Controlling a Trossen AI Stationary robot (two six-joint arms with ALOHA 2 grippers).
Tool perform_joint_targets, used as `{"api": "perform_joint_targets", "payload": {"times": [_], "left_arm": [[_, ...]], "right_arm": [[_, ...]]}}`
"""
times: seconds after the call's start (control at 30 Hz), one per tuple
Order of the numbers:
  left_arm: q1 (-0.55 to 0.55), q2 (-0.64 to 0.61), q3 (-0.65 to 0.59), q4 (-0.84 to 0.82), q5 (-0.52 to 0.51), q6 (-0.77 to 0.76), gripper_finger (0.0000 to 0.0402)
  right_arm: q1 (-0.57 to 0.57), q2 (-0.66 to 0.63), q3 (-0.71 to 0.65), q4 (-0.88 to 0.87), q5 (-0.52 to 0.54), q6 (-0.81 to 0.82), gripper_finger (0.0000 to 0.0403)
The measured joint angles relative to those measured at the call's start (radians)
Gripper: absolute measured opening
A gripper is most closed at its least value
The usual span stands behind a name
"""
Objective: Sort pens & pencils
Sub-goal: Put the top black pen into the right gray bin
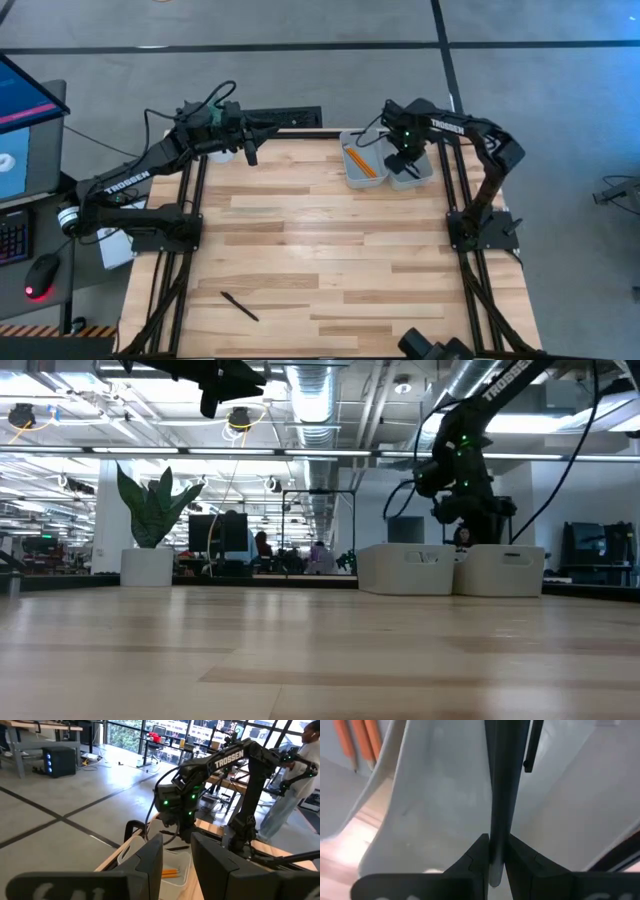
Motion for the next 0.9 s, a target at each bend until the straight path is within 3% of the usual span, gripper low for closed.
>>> {"api": "perform_joint_targets", "payload": {"times": [0.57,0.9], "left_arm": [[0.0,0.0,0.0,-0.041,0.0,0.0,0.0093],[0.0,0.0,0.0,-0.049,0.0,-0.001,0.0093]], "right_arm": [[0.0,0.177,0.0,-0.005,0.013,-0.028,0.0067],[0.002,0.185,0.001,0.012,0.009,-0.054,0.0069]]}}
